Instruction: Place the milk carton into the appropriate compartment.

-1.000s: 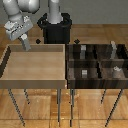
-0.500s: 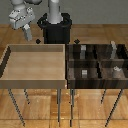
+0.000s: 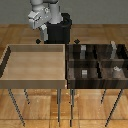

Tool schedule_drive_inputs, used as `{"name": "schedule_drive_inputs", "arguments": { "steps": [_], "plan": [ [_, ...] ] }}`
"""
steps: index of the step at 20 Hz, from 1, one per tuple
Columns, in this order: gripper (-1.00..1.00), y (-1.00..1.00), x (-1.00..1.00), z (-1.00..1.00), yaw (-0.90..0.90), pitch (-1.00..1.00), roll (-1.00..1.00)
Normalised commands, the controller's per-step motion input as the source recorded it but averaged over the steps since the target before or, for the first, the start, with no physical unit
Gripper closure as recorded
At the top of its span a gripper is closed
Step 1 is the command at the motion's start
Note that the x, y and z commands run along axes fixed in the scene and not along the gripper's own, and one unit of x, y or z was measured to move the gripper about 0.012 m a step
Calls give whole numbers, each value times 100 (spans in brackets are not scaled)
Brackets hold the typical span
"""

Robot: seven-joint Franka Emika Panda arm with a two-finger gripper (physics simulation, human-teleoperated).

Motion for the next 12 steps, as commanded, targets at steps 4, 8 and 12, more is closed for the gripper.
{"name": "schedule_drive_inputs", "arguments": {
  "steps": [4,8,12],
  "plan": [
    [100,100,0,0,0,0,0],
    [100,100,0,0,0,0,0],
    [100,100,0,0,0,0,0]
  ]
}}
